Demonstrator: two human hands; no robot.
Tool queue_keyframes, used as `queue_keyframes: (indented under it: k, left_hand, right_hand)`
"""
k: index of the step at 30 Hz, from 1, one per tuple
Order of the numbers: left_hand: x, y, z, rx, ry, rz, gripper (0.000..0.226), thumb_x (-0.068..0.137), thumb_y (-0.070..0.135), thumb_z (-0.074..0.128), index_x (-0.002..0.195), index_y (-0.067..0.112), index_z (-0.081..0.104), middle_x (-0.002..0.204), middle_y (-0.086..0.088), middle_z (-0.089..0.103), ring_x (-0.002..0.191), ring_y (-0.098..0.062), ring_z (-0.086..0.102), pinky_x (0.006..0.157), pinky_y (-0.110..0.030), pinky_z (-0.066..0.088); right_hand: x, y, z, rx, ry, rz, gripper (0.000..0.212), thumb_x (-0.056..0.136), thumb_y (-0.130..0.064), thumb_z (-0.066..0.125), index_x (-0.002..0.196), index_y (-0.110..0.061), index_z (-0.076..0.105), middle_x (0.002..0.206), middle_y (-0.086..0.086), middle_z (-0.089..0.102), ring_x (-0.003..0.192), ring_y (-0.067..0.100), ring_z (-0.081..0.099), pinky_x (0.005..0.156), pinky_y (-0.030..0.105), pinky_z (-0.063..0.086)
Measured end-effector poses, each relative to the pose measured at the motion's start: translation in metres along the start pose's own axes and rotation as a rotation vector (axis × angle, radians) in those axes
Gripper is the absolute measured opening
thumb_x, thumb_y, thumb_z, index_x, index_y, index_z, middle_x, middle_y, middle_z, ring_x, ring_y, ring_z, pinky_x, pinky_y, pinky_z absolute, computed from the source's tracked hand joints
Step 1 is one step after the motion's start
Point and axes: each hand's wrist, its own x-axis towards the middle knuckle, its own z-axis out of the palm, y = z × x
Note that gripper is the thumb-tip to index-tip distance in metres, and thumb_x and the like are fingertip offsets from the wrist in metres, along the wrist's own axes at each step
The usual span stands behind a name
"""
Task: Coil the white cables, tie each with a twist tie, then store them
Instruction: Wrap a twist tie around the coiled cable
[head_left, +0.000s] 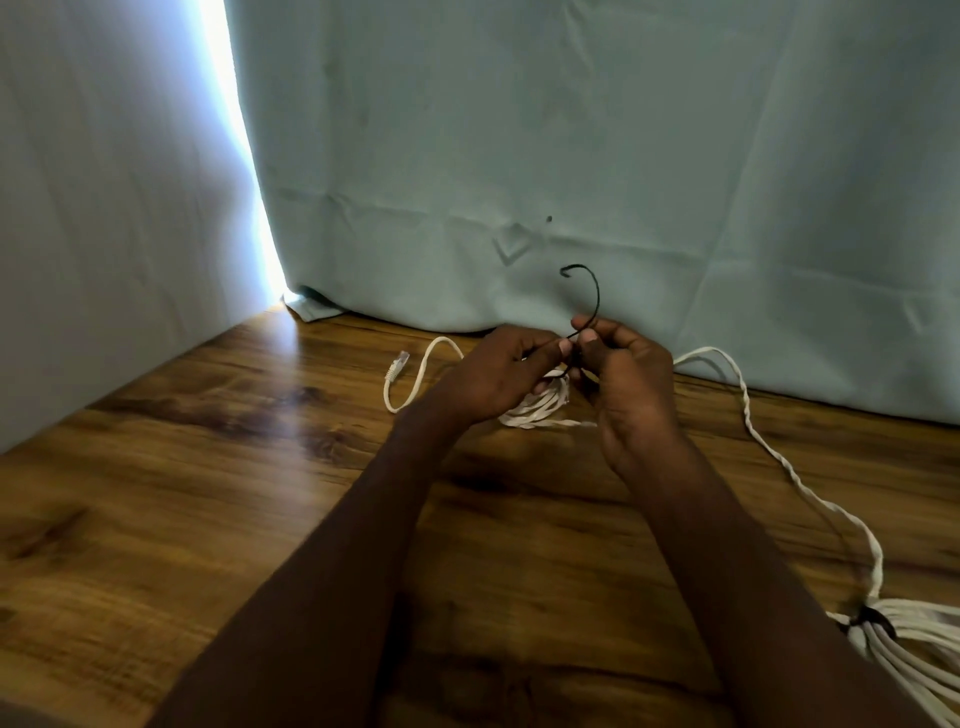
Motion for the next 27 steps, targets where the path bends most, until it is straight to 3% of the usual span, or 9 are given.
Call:
queue_keyframes:
  k: [5,7,9,11,15,18,20,22,27]
  left_hand:
    - [-0.002,0.001,-0.003,-0.078,-0.004,-0.038,0.036,0.11,0.024,0.049,0.09,0.004,0.072,0.062,-0.01,0.054,0.044,-0.006,0.039,0.044,-0.019,0.03]
    - [-0.003,0.004,-0.002,-0.107,0.002,-0.045,0.032,0.11,0.022,0.05,0.099,0.003,0.073,0.064,-0.003,0.059,0.045,-0.002,0.043,0.046,-0.018,0.033]
    - [-0.003,0.006,-0.001,-0.095,0.055,-0.036,0.023,0.108,0.021,0.053,0.107,0.007,0.072,0.07,0.012,0.065,0.051,0.004,0.052,0.053,-0.013,0.039]
    - [0.001,0.001,0.002,-0.015,0.139,-0.036,0.02,0.107,0.025,0.056,0.105,0.01,0.069,0.077,0.012,0.064,0.062,0.005,0.055,0.066,-0.021,0.042]
    - [0.003,-0.008,0.006,0.284,0.21,-0.082,0.024,0.106,0.036,0.054,0.089,0.019,0.053,0.071,0.007,0.056,0.064,-0.008,0.05,0.062,-0.034,0.036]
    - [0.002,-0.005,0.007,0.36,0.296,-0.036,0.025,0.106,0.04,0.052,0.09,0.021,0.052,0.063,0.004,0.054,0.059,-0.014,0.052,0.058,-0.038,0.039]
    - [0.003,-0.001,0.011,0.263,0.344,-0.018,0.023,0.105,0.042,0.054,0.093,0.023,0.056,0.063,0.002,0.06,0.054,-0.01,0.053,0.057,-0.035,0.041]
    - [0.004,0.002,0.016,0.159,0.371,-0.016,0.022,0.101,0.044,0.059,0.094,0.024,0.061,0.071,0.007,0.071,0.06,-0.005,0.063,0.061,-0.033,0.049]
    - [0.004,-0.002,0.018,0.012,0.409,0.026,0.016,0.098,0.034,0.066,0.092,0.021,0.075,0.077,0.008,0.075,0.077,-0.008,0.073,0.077,-0.044,0.058]
  right_hand:
    - [0.002,-0.001,0.001,0.089,-0.001,0.043,0.017,0.101,-0.005,0.06,0.097,-0.015,0.074,0.087,0.007,0.069,0.08,0.015,0.064,0.069,0.026,0.05]
    - [0.002,0.0,0.001,0.071,0.014,0.031,0.017,0.101,-0.005,0.06,0.098,-0.014,0.074,0.087,0.006,0.069,0.076,0.013,0.064,0.07,0.027,0.052]
    - [0.004,0.003,-0.001,-0.025,0.061,-0.005,0.017,0.101,-0.006,0.06,0.1,-0.013,0.076,0.084,0.002,0.07,0.069,0.01,0.061,0.067,0.025,0.053]
    - [0.007,0.008,-0.002,-0.19,0.108,-0.062,0.017,0.101,-0.006,0.061,0.103,-0.01,0.077,0.088,-0.001,0.073,0.073,0.008,0.064,0.068,0.023,0.054]
    - [0.009,0.017,0.002,-0.344,0.115,-0.104,0.016,0.097,-0.006,0.064,0.103,-0.008,0.079,0.096,0.002,0.078,0.09,0.017,0.071,0.09,0.044,0.061]
    - [0.01,0.017,0.003,-0.367,0.143,-0.098,0.015,0.094,-0.005,0.066,0.097,-0.01,0.079,0.09,-0.002,0.077,0.09,0.019,0.072,0.091,0.052,0.06]
    - [0.009,0.017,0.003,-0.403,0.141,-0.108,0.012,0.092,-0.007,0.068,0.09,-0.013,0.079,0.084,-0.003,0.075,0.087,0.02,0.073,0.088,0.053,0.06]
    - [0.006,0.019,0.004,-0.476,0.112,-0.145,0.012,0.091,-0.011,0.069,0.089,-0.015,0.08,0.081,0.001,0.076,0.083,0.023,0.074,0.084,0.05,0.061]
    - [-0.002,0.016,0.006,-0.667,0.078,-0.324,0.018,0.092,-0.008,0.064,0.092,-0.014,0.08,0.082,-0.001,0.076,0.077,0.011,0.069,0.068,0.02,0.049]
